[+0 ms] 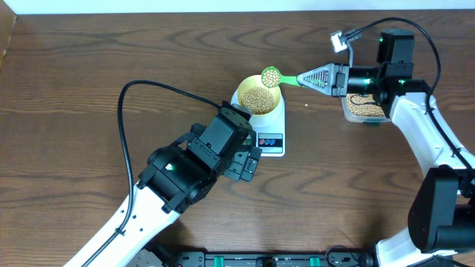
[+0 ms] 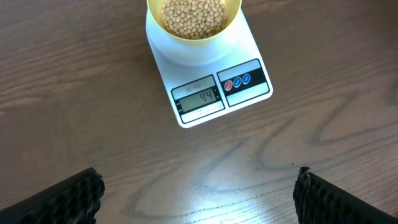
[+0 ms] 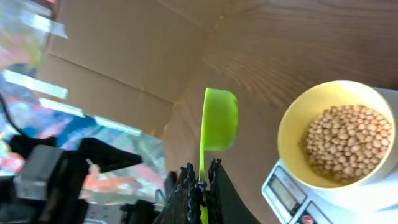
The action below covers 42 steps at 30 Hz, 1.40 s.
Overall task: Scoop item into bowl and weigh 50g on scale
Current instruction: 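Lift the filled scoop and carry it left over the yellow bowl, then tilt the green scoop with the right gripper to pour beans into bowl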
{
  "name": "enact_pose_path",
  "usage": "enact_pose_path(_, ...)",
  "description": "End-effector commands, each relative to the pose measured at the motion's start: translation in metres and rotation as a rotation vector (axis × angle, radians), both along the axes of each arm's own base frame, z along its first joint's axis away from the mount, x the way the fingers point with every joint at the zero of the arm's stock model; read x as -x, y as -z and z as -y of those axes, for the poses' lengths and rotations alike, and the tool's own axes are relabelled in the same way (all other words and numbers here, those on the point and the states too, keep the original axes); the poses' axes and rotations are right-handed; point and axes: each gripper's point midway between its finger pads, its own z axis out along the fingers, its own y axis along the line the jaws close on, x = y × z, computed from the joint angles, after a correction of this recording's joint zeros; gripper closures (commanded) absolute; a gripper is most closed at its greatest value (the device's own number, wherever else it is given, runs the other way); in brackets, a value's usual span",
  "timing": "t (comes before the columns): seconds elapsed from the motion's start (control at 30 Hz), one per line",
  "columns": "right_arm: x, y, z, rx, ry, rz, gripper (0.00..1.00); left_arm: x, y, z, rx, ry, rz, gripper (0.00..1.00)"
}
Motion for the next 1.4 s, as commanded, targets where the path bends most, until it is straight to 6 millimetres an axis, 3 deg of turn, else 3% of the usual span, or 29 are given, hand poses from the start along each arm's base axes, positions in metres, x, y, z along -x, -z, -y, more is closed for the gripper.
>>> enact_pose_path(0.0, -0.001, 0.009, -0.011, 0.053, -0.007, 0.066, 0.99, -0.002, -0.004, -0.001, -0.008, 0.002, 0.013, 0.0)
enact_pose_path(0.73, -0.007, 0.066, -0.017, 0.369, 0.096, 0.062, 0.99, -0.002, -0.004, -0.001, -0.008, 0.002, 0.013, 0.0)
enact_pose_path(1.37, -0.016, 0.073, -0.023, 0.533, 0.126, 0.146, 0.99, -0.002, -0.004, -0.001, -0.008, 0.002, 0.013, 0.0)
